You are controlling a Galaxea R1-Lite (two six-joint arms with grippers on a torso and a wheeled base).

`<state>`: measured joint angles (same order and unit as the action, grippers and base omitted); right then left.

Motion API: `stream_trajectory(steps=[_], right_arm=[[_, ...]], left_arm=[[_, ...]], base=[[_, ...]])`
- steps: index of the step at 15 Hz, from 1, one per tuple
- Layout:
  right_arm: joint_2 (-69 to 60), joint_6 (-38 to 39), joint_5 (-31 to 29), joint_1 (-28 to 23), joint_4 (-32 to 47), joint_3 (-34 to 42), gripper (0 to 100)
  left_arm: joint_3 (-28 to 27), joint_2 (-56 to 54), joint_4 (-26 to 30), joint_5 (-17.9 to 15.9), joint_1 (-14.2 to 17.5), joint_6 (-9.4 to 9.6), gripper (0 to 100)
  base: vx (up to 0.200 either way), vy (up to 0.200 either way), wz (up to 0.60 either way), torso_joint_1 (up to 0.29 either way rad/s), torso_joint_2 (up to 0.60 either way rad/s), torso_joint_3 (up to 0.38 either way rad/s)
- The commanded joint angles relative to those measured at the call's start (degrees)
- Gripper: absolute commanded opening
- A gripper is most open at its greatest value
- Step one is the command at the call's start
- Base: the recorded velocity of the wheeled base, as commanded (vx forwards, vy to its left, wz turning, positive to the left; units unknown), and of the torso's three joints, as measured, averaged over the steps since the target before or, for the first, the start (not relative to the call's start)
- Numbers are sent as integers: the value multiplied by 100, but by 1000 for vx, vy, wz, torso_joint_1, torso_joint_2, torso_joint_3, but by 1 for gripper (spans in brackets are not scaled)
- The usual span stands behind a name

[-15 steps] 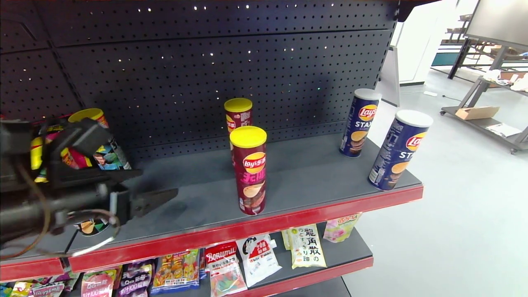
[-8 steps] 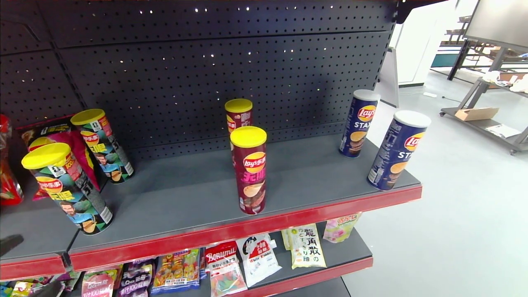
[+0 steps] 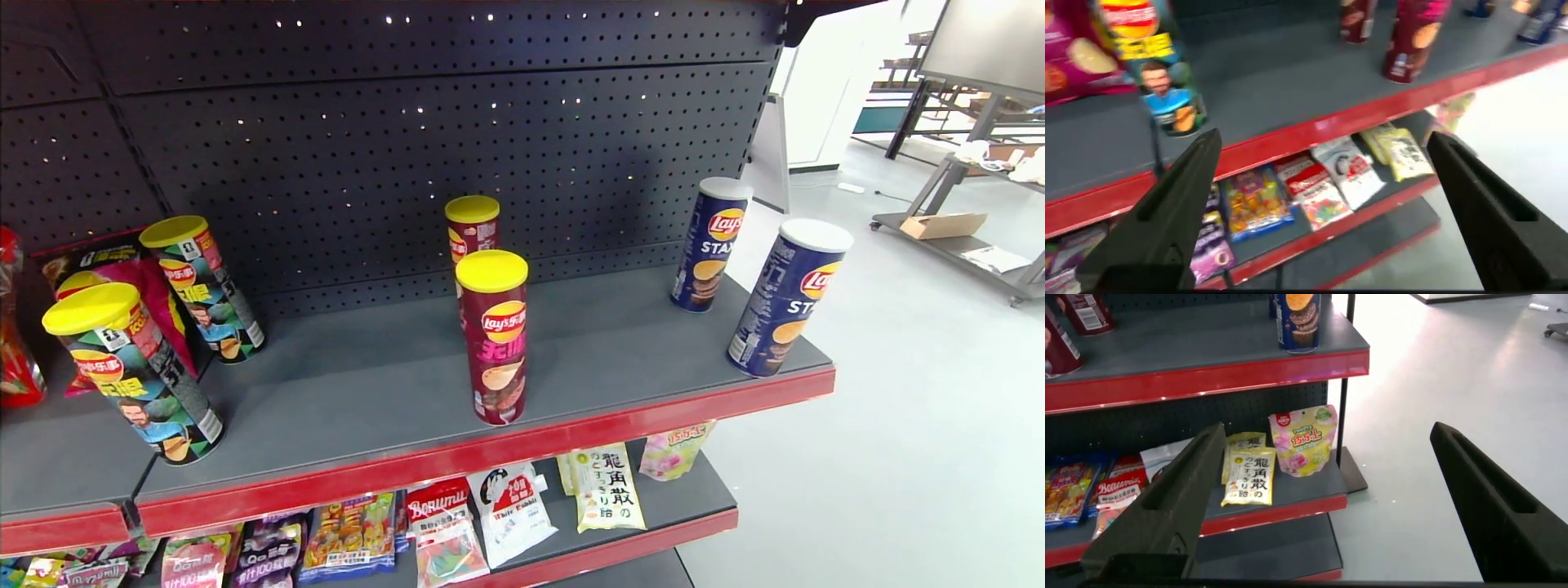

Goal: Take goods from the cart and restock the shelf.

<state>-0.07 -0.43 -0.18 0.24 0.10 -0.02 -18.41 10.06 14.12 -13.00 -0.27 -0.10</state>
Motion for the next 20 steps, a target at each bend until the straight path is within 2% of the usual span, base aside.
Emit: stream_trajectory(steps=[1, 4, 6, 10, 12, 13, 14, 15, 16, 18, 19, 20], right_arm=[[7, -1, 1, 2, -1, 2, 100], [7, -1, 9, 2, -1, 2, 100], [7, -1, 9, 2, -1, -6, 100], [7, 34, 9, 2, -1, 2, 100], [7, -54, 45, 2, -10, -6, 100], [130, -89, 396, 55, -106, -261, 100], [1299, 104, 765, 195, -98, -1316, 100], [1888, 280, 739, 187, -142, -1720, 100], [2899, 403, 783, 231, -159, -2423, 100], [3110, -283, 985, 556, -150, -2300, 100], [3541, -423, 1011, 767, -177, -2292, 100], [3708, -423, 1029, 1004, -203, -2327, 100]], left_arm=[[48, -215, -5, 104, 0, -8, 100], [48, -232, -14, 166, 9, -8, 100], [74, -311, -5, 324, 0, -8, 100], [241, -601, 3, 421, 0, 19, 100], [602, -909, -5, 421, 9, 142, 100], [742, -997, -41, 482, 27, 150, 100], [760, -988, -41, 596, 36, 142, 100], [795, -988, -41, 614, 36, 142, 100], [1164, -997, -172, 623, 36, 150, 100], [1278, -997, -498, 605, 36, 150, 100], [1305, -997, -533, 719, 36, 159, 100], [1393, -997, -709, 737, 36, 300, 100]], base=[[0, 0, 600, 7, 2, 7], [0, 0, 600, -1, -2, 1], [0, 0, 600, 7, 5, 2], [0, 0, 0, 0, 0, 0], [0, 0, 0, 0, 0, 0], [0, 0, 0, 0, 0, 0], [0, 0, 0, 0, 0, 0], [0, 0, 0, 0, 0, 0], [0, 0, 0, 0, 0, 0], [0, 0, 0, 0, 0, 0], [0, 0, 0, 0, 0, 0], [0, 0, 0, 0, 0, 0]])
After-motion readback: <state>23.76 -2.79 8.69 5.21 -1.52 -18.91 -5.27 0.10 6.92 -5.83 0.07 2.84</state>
